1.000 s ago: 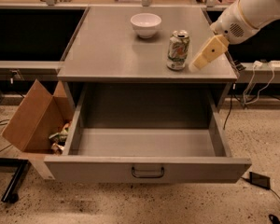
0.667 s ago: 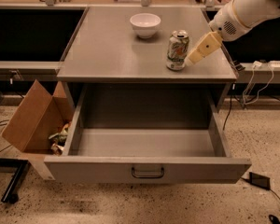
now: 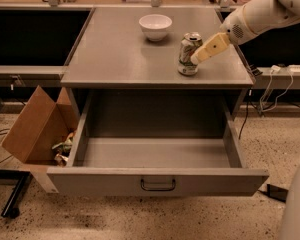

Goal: Place 7up can into top drawer

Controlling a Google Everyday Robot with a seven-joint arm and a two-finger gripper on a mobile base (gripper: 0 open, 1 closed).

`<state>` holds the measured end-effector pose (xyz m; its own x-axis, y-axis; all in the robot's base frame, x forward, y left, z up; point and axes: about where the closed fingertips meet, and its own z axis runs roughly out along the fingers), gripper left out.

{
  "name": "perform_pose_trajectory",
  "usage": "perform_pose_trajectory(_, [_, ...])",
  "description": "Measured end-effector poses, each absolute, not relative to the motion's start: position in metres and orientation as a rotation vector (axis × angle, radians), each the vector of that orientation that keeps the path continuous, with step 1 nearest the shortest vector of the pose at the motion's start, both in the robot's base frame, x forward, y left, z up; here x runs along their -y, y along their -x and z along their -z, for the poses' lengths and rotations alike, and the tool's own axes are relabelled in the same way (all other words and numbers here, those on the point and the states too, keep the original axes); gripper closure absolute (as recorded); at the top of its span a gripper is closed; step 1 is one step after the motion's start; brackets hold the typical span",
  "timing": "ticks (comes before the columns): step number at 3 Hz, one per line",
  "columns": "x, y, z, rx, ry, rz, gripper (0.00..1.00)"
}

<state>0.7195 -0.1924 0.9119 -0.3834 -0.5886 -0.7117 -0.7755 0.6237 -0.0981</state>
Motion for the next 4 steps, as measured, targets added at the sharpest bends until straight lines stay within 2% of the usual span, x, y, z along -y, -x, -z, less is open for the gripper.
perform_pose_trajectory(2, [0.165, -0.74, -0.904, -2.057, 1.095, -0.416, 0.0])
perform_pose_trajectory(3, [0.151, -0.743, -0.903, -2.027, 1.121, -0.444, 0.18])
perform_pose_trajectory(4, [0.139, -0.736, -0.907, -1.994, 1.161, -0.464, 0.41])
